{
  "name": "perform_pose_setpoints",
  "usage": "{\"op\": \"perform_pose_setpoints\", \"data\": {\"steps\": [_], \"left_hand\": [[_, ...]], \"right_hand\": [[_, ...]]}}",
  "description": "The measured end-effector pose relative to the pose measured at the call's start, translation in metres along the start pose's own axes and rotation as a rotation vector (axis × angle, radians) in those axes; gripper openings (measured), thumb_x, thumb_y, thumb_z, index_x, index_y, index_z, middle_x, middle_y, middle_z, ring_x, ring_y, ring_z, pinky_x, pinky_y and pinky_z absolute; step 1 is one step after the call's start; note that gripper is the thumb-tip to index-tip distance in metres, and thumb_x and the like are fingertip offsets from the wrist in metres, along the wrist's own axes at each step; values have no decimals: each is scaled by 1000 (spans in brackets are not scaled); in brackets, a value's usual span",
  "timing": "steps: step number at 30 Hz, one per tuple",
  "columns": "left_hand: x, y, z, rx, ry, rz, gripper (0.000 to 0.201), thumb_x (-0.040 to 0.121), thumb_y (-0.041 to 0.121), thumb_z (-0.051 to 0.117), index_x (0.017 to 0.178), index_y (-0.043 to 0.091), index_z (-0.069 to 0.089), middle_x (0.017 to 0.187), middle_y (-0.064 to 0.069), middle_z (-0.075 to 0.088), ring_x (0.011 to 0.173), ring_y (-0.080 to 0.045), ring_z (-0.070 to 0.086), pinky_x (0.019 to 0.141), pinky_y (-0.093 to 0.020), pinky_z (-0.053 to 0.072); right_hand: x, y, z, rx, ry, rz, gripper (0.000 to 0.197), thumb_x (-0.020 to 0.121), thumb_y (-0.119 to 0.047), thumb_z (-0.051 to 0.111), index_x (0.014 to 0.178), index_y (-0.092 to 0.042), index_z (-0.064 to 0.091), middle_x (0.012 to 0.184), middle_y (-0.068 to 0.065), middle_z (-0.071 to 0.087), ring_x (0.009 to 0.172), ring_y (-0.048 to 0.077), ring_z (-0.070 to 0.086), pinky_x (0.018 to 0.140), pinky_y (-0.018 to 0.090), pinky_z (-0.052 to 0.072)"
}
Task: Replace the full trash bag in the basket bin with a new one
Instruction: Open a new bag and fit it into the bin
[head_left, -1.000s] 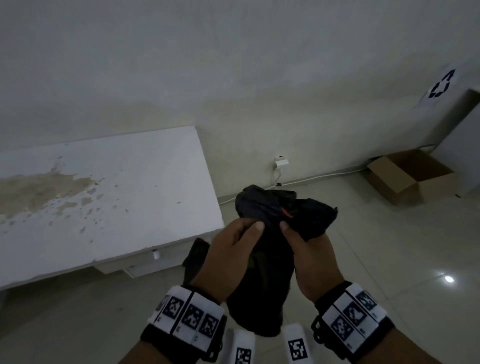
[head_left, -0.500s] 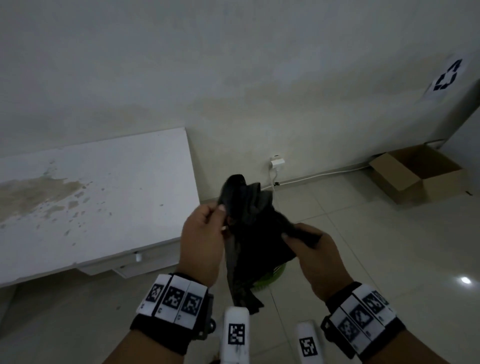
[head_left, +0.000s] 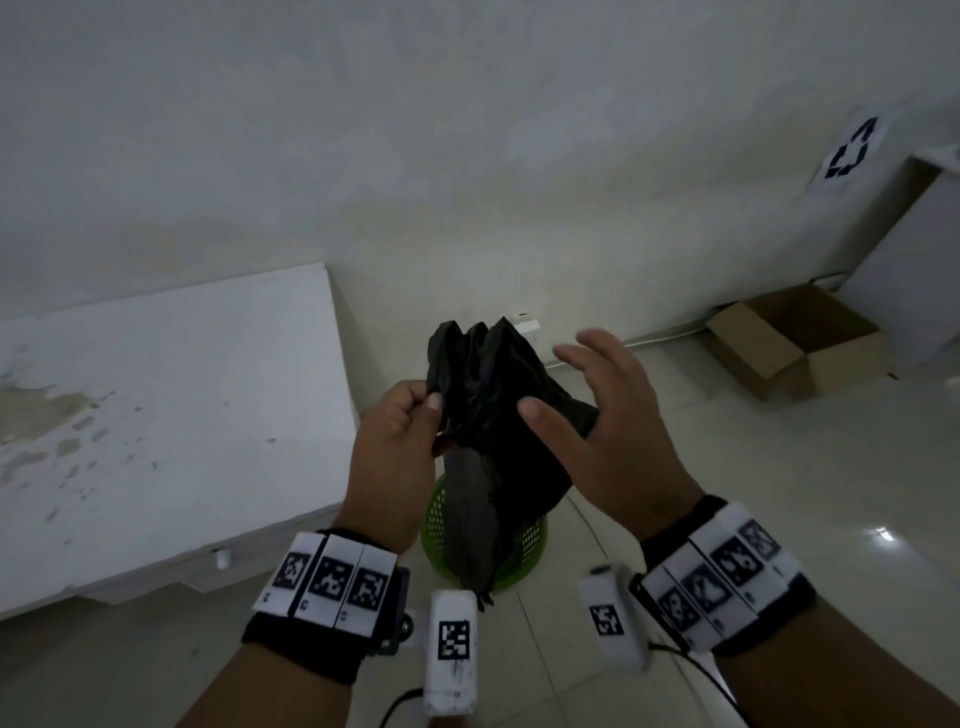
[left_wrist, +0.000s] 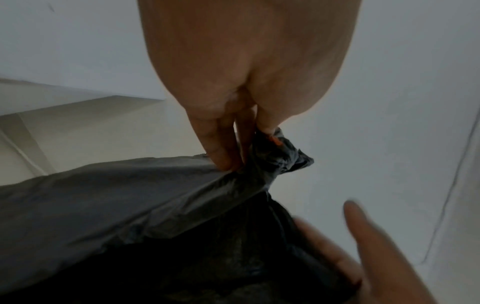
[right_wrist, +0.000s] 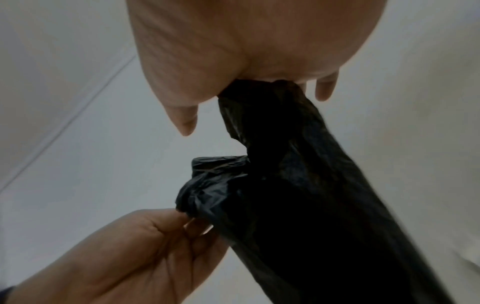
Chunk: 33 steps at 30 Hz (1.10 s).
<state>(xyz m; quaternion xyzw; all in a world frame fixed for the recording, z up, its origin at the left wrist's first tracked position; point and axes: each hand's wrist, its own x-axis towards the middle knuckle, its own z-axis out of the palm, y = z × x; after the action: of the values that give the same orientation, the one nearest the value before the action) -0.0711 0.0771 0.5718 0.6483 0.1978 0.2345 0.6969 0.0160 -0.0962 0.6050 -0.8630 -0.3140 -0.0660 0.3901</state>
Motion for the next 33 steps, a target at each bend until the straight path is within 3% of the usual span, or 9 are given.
{"op": "perform_pose_setpoints", "data": {"steps": [4, 7, 11, 16, 19, 22, 25, 30, 33], "left_hand": [[27, 5, -3, -25, -52, 41, 21, 105, 11, 45, 105, 4, 64, 99, -14, 72, 90, -21, 70, 79, -28, 59], [48, 7, -4, 40, -102, 74, 19, 104, 12, 47, 99, 8, 65, 83, -4, 71, 77, -15, 66, 69, -26, 55], [71, 8, 1, 93, -154, 43, 19, 103, 11, 49, 96, 12, 67, 82, 2, 72, 78, -10, 66, 69, -25, 54], [95, 1, 3, 83, -159, 3, 18, 102, 13, 53, 101, 10, 70, 97, -13, 74, 95, -32, 70, 88, -44, 57], [101, -12, -3, 61, -63, -65, 18, 102, 11, 52, 100, 5, 69, 98, -14, 74, 97, -31, 71, 89, -45, 59], [99, -29, -8, 114, 50, -128, 20, 102, 11, 53, 92, 13, 70, 81, 2, 72, 81, -15, 66, 76, -28, 59], [94, -48, -4, 97, 156, -199, 20, 102, 10, 51, 92, 10, 69, 74, -4, 64, 70, -16, 58, 70, -32, 55], [81, -72, 18, -158, 369, -339, 20, 104, 8, 46, 99, 2, 64, 86, -10, 74, 76, -17, 71, 68, -26, 57], [73, -92, 30, -359, 453, -412, 18, 104, 8, 44, 99, 2, 60, 92, -13, 69, 82, -20, 69, 76, -30, 58]], "right_hand": [[42, -23, -1, 228, -274, -43, 89, 79, -74, 51, 149, -24, 30, 148, -8, 39, 124, 2, 49, 101, 18, 46], [70, -27, 5, 239, -306, 2, 88, 79, -72, 45, 153, -35, 18, 151, -9, 38, 109, 5, 57, 96, 26, 49], [99, -18, 21, 68, -259, 51, 67, 87, -60, 54, 146, -30, 40, 130, -9, 58, 109, 7, 57, 94, 23, 46], [118, 7, 43, -51, -165, 40, 12, 89, -28, 65, 99, -22, 70, 82, -13, 66, 73, -1, 59, 63, 10, 40], [123, 30, 48, -75, -140, 125, 7, 87, -25, 68, 93, -23, 71, 79, -9, 67, 74, 5, 61, 62, 9, 39], [122, 59, 50, -138, -126, 185, 10, 87, -23, 66, 97, -21, 70, 79, -10, 63, 77, 7, 58, 65, 15, 38], [117, 89, 55, -203, -203, 188, 15, 89, -21, 64, 103, -20, 68, 90, -5, 66, 84, 10, 58, 75, 19, 40], [104, 134, 68, -241, -283, 207, 15, 89, -25, 62, 103, -24, 67, 99, -3, 70, 93, 19, 65, 80, 30, 51], [100, 164, 76, -108, -301, 233, 9, 87, -22, 67, 95, -23, 69, 94, -4, 70, 87, 13, 64, 73, 19, 45]]}}
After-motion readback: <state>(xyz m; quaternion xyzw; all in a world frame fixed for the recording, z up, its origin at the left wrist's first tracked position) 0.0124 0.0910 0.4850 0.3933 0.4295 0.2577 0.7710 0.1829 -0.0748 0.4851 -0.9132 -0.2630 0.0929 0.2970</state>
